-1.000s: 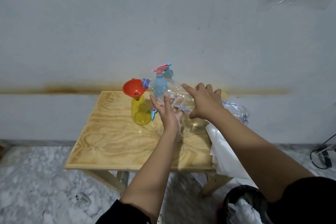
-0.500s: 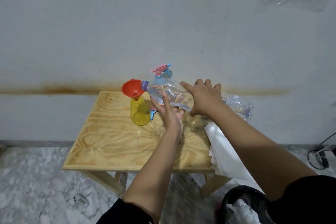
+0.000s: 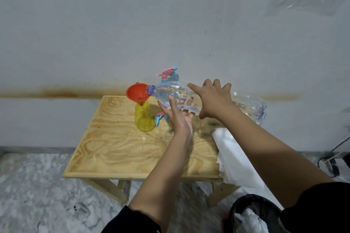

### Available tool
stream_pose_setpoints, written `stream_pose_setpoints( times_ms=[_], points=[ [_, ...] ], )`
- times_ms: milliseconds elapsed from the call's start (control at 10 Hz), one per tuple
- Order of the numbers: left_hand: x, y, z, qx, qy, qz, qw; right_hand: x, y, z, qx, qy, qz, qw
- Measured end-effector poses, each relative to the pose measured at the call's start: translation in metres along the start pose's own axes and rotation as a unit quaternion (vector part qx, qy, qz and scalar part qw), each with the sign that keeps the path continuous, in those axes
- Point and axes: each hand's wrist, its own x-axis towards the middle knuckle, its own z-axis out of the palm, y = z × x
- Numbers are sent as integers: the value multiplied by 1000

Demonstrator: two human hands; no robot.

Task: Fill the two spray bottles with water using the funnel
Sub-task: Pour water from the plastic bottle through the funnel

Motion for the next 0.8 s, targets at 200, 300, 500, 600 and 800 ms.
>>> stream_pose_setpoints(
  times_ms=[200,300,500,600,800],
  points=[
    [3,-2,-2,-2,-6,3,1000,1,-1,-1,-9,-3,-2,1000],
    [3,-2,-1,-10,-8,11,1000,1,-1,-1,-12,-1,-1,1000],
    [5,-2,-1,-14,-3,-1,1000,2,-1,-3,-21,-1,-3,1000],
    [7,-3,-1,-23,-5,-1,1000,2,-1,-4,-25,-1,-3,1000],
    [9,-4,-2,-9,-6,0,1000,3,-1,-3,-21,1,-1,1000]
  ],
)
